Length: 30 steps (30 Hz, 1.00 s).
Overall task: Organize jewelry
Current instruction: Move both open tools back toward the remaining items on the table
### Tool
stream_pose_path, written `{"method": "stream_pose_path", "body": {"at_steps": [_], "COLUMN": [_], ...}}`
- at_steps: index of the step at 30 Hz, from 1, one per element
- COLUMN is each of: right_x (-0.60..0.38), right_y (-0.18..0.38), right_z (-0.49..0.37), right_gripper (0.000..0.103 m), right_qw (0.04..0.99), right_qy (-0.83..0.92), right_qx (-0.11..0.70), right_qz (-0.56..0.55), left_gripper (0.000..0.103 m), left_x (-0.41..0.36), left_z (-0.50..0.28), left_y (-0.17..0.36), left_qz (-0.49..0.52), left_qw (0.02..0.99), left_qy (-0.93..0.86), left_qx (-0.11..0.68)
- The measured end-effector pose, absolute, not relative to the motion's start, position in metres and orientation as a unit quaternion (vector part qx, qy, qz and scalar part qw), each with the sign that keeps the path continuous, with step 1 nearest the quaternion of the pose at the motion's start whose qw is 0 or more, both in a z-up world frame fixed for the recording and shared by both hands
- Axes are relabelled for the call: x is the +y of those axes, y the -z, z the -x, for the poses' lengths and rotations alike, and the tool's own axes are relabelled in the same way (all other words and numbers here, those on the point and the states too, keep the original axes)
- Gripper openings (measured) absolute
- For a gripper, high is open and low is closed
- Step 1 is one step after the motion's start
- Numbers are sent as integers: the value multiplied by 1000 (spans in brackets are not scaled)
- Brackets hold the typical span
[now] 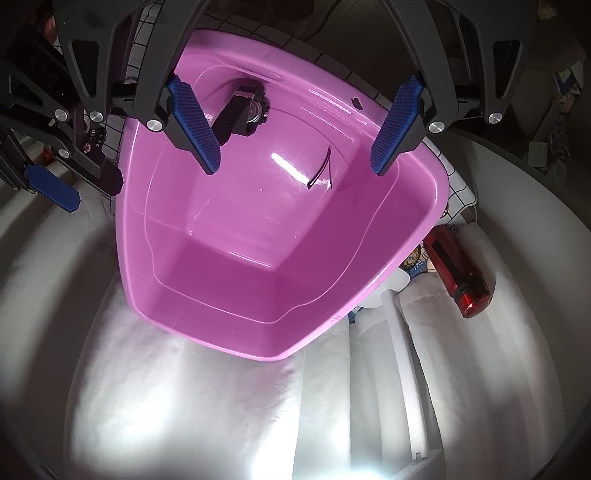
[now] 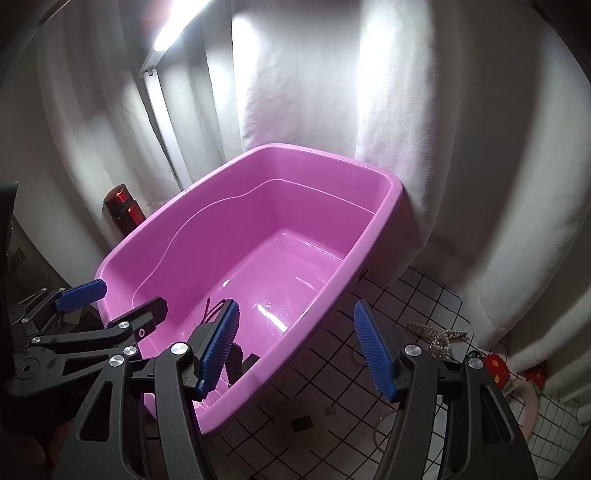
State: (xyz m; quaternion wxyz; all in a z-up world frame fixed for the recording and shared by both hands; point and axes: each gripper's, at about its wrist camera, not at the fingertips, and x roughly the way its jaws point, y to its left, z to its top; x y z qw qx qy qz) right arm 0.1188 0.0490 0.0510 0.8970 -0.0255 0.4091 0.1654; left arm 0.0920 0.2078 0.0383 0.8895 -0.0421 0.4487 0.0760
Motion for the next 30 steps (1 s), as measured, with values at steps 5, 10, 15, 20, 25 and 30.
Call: {"method": "stream_pose_path", "body": {"at_steps": [5, 10, 15, 20, 25, 30], "right_x": [36, 16, -9, -40, -78, -117], "right_y": [-58, -62, -64, -64, -55, -39], "right_z": [-104, -86, -64, -37, -8, 24], "right_gripper": [62, 62, 62, 62, 62, 62], "right_qw": [902, 906, 911, 914, 915, 913], "right_qy": [-161, -151, -135, -111, -80, -43], "right_qx": [400, 395, 390, 390, 394, 402], "right_qz": [18, 5, -8, -21, -41, -56], "left_gripper": [83, 83, 85, 86, 87, 87], "left_x": [196, 182, 165, 146, 122, 104], "left_z": [-82, -71, -57, -45, -30, -12], "left_y": [-44, -50, -52, -49, -46, -38], "left_qz": [39, 38, 38, 37, 30, 34], "left_qw": [893, 895, 898, 896, 897, 895], "left_qy": [-70, -59, -45, -26, -6, 15], "left_qx": [443, 440, 436, 441, 441, 444]}}
